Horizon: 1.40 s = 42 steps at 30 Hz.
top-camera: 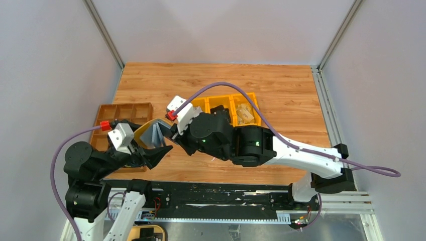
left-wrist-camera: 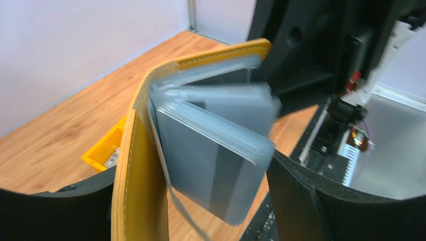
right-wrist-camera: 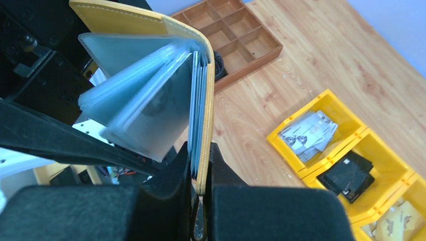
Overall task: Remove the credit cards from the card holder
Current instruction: Remove the credit card from the card holder.
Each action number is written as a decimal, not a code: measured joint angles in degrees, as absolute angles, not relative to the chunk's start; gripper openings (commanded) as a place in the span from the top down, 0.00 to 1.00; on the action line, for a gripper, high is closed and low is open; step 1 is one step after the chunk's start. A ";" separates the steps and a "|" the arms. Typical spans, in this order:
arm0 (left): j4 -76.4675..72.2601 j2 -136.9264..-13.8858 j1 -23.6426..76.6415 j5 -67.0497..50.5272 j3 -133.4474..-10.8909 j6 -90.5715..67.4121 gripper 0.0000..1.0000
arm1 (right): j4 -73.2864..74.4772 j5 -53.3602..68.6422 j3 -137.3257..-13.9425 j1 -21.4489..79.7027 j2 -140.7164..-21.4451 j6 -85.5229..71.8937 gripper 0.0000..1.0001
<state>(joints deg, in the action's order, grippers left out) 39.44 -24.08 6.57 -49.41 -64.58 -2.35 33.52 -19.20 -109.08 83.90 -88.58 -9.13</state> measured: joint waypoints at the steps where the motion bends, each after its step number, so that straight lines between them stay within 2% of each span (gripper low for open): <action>1: 38.61 -23.57 6.57 -47.92 -63.79 -2.66 0.27 | 33.56 -20.75 -110.26 84.51 -89.78 -8.36 1.00; 4: 37.69 -22.55 6.57 -45.71 -62.59 -3.44 0.28 | 33.39 -23.29 -111.20 85.34 -91.37 -7.09 1.00; 7: 37.32 -21.43 6.57 -45.28 -61.91 -3.40 0.34 | 33.34 -24.77 -111.18 85.67 -91.44 -6.11 1.00; 9: 37.45 -20.88 6.57 -45.17 -61.93 -2.31 0.41 | 32.97 -25.21 -111.00 85.80 -91.05 -5.69 1.00; 15: 42.48 -20.51 6.57 -44.47 -64.75 5.02 0.71 | 31.22 -25.23 -106.48 86.24 -87.20 -4.25 1.00; 21: 42.44 -20.78 6.59 -41.93 -66.02 5.08 0.83 | 30.02 -24.60 -102.85 86.28 -83.26 -3.38 1.00; 24: 41.91 -20.91 6.61 -42.24 -66.06 3.36 0.83 | 28.62 -23.53 -100.66 86.19 -81.67 -3.42 1.00; 29: 40.25 -22.85 6.61 -46.13 -67.02 -2.24 0.64 | 26.33 -15.53 -95.48 82.98 -76.86 -4.73 1.00; 30: 39.53 -23.57 6.61 -47.03 -67.20 -3.86 0.64 | 25.63 -12.73 -94.17 81.54 -75.66 -5.32 1.00; 35: 37.69 -26.11 6.61 -50.33 -67.57 -9.56 0.74 | 21.65 1.56 -86.94 72.42 -69.80 -9.28 1.00; 39: 36.47 -27.62 6.61 -51.88 -67.99 -13.10 0.73 | 18.09 11.68 -82.52 67.51 -67.24 -11.49 1.00; 41: 35.83 -28.05 6.61 -52.40 -68.23 -14.98 0.64 | 17.19 15.05 -82.02 66.43 -67.09 -12.32 1.00; 42: 35.42 -28.08 6.61 -52.40 -68.27 -15.66 0.55 | 16.86 16.19 -82.00 66.04 -67.13 -12.67 1.00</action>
